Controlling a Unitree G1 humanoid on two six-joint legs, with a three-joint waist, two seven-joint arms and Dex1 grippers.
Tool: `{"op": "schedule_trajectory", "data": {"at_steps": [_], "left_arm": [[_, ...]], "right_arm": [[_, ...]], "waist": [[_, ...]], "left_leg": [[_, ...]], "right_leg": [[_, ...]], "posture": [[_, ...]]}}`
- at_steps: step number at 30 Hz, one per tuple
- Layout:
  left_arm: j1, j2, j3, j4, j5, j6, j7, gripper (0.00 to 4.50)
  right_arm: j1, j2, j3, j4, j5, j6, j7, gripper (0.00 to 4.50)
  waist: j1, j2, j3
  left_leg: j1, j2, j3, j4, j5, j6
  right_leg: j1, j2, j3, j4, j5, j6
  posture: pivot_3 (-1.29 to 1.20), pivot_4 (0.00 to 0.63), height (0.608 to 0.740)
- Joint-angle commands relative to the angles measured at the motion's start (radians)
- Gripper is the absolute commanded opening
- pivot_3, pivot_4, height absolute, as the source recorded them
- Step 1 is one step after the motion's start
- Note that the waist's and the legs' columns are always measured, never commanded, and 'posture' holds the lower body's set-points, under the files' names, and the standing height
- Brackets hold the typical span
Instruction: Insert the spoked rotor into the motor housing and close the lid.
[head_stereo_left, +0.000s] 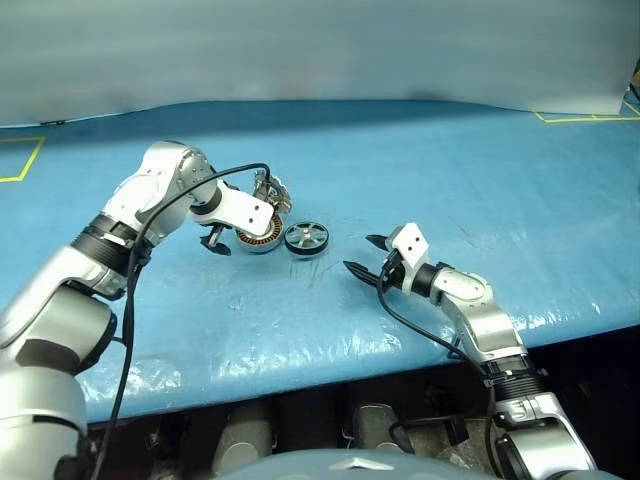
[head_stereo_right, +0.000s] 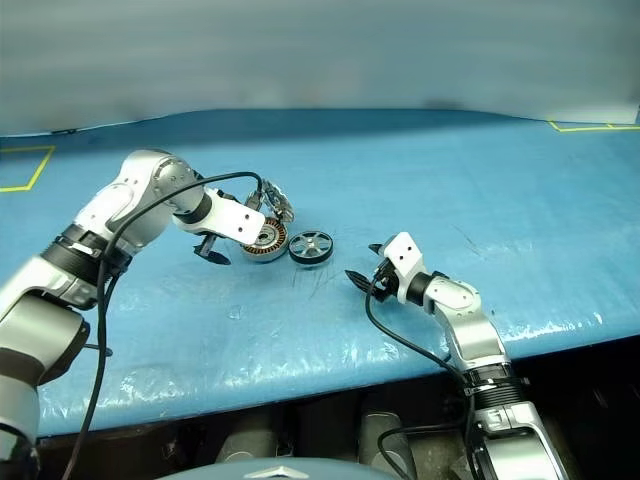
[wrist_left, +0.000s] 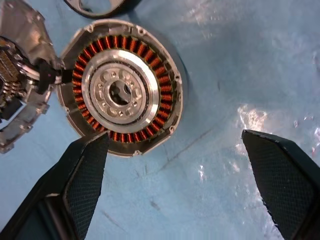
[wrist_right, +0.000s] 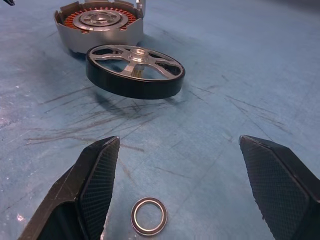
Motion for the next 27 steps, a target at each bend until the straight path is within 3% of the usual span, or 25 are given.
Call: {"op": "schedule_trajectory", "data": {"at_steps": [1,7,20,23,27], "left_arm": [[-0.041,-0.037,-0.003,0.061,0.048,-0.038,0.019,4.5],[-0.036,-0.113,0.0,0.154,0.072,-0.056,0.025,4.5],[-0.01,-0.18,-0.017,0.263,0.128,-0.104,0.045,4.5],[0.001,-0.19,-0.026,0.284,0.135,-0.12,0.037,3.95],[0.011,-0.214,-0.023,0.322,0.156,-0.106,0.09,2.68]], "right_arm": [[-0.022,-0.016,-0.013,-0.045,0.005,0.003,0.006,4.02],[-0.016,-0.013,-0.004,-0.064,0.003,0.01,0.002,4.02],[0.004,-0.022,-0.003,-0.098,0.001,0.03,-0.005,4.02],[0.005,-0.023,-0.002,-0.103,0.0,0.032,-0.009,4.07],[0.006,-0.021,-0.001,-0.108,0.0,0.032,-0.015,4.07]], "waist": [[0.0,0.0,0.0],[0.0,0.0,0.0],[0.0,0.0,0.0],[-0.001,0.0,0.0],[-0.001,0.0,-0.001]], "left_leg": [[0.0,0.0,0.0,0.0,0.0,0.0],[0.0,0.0,0.0,0.001,0.0,0.001],[-0.001,0.0,0.001,0.006,-0.002,0.003],[-0.001,0.0,0.001,0.006,-0.002,0.003],[0.001,0.0,0.002,0.006,-0.002,0.004]], "right_leg": [[0.0,0.0,0.0,0.0,0.0,0.0],[0.0,0.0,0.001,0.0,0.001,0.001],[0.0,0.0,0.002,0.001,0.001,0.001],[0.0,0.0,0.003,0.002,0.001,0.001],[0.001,0.0,0.004,0.002,0.001,0.001]], "posture": [[0.0,0.15,0.74],[0.0,0.15,0.74],[0.0,0.15,0.74],[0.0,0.15,0.74],[0.0,0.15,0.74]]}}
